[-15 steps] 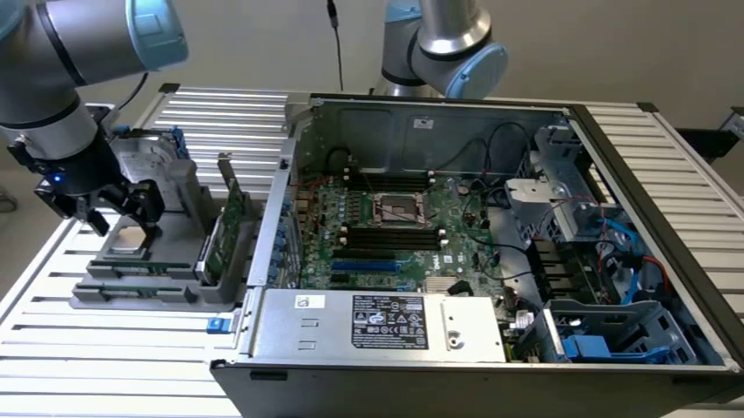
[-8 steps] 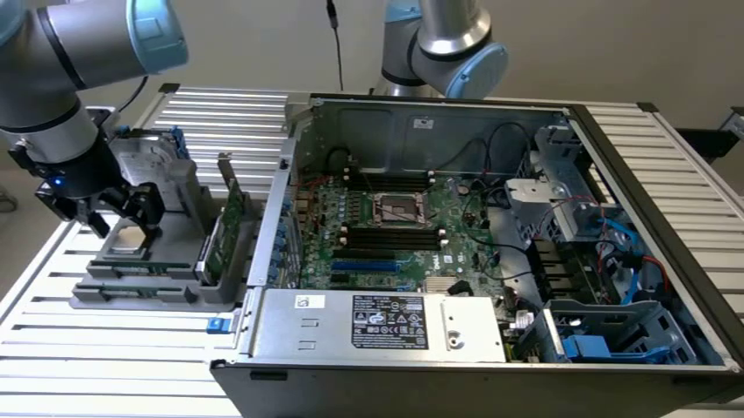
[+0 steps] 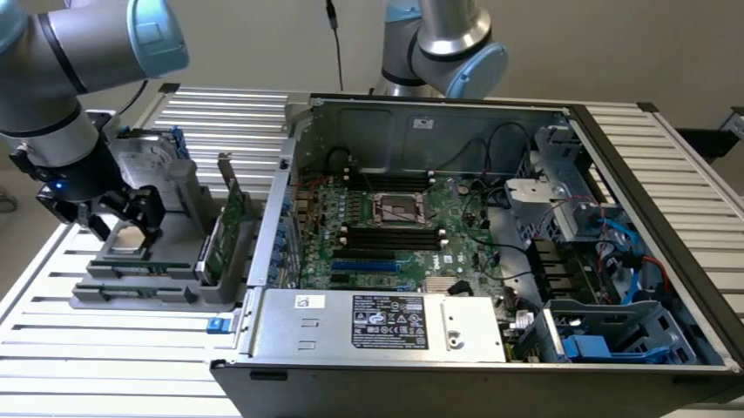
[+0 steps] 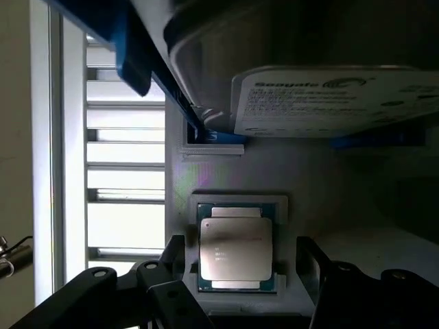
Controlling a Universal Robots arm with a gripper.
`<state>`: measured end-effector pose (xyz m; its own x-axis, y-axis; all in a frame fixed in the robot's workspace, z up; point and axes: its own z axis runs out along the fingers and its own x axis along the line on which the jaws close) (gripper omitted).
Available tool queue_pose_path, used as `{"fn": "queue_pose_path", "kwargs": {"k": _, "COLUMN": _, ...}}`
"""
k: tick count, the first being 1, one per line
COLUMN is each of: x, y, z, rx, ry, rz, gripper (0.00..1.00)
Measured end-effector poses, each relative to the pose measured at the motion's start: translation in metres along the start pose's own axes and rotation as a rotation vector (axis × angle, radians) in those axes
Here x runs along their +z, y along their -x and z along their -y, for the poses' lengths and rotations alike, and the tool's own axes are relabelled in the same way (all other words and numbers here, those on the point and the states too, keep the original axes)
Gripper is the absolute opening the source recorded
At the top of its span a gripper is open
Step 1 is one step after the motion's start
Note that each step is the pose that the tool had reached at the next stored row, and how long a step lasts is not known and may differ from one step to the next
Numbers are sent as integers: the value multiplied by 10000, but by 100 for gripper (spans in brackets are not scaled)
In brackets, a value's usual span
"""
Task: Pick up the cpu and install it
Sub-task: 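Pick up the cpu and move it towards the insertion slot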
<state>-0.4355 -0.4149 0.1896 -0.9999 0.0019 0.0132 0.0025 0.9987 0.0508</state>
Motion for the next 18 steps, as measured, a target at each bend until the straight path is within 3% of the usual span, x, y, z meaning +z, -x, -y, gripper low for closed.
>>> {"fn": "queue_pose_path", "kwargs": {"k": 18, "x": 68, "y": 36, "z": 27, "rx": 152, "ry": 2, "rz": 7, "gripper": 75}}
